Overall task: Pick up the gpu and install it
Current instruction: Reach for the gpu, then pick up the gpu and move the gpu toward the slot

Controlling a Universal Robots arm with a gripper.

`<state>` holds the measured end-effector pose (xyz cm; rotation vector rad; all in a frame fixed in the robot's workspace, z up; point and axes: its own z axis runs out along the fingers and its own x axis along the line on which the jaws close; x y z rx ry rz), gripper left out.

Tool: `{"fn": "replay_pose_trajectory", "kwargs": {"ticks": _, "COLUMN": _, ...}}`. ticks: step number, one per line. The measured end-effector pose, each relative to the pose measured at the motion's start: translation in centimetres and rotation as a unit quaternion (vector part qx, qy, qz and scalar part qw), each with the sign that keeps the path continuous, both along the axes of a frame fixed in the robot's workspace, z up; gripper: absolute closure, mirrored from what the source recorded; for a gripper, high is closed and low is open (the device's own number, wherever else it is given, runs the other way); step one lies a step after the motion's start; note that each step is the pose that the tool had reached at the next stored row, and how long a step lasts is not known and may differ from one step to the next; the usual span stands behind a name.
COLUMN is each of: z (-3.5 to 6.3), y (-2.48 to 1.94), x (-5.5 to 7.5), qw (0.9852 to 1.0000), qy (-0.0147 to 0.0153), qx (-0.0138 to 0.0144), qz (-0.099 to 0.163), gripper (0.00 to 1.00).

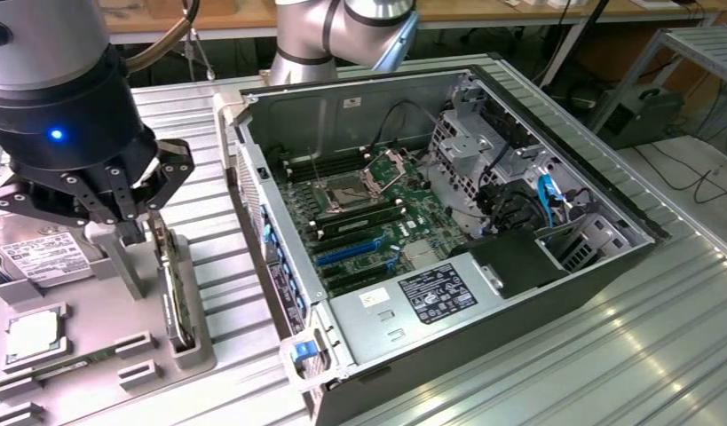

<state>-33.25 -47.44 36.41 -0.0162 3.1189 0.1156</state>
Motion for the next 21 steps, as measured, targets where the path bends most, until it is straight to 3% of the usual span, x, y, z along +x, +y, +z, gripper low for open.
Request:
{"fn": "replay_pose_trajectory", "kwargs": {"ticks": 17, "z": -0.02, "y": 0.0, "x": -0.03, "qw": 1.0, "qy": 0.0, "qx": 0.0, "qz": 0.0, "gripper": 0.89}}
{"fn": "replay_pose_trajectory", "kwargs": {"ticks": 21, "z": -0.02, "y": 0.0, "x": -0.03, "qw": 1.0, "qy": 0.0, "qx": 0.0, "qz": 0.0, "gripper": 0.7}}
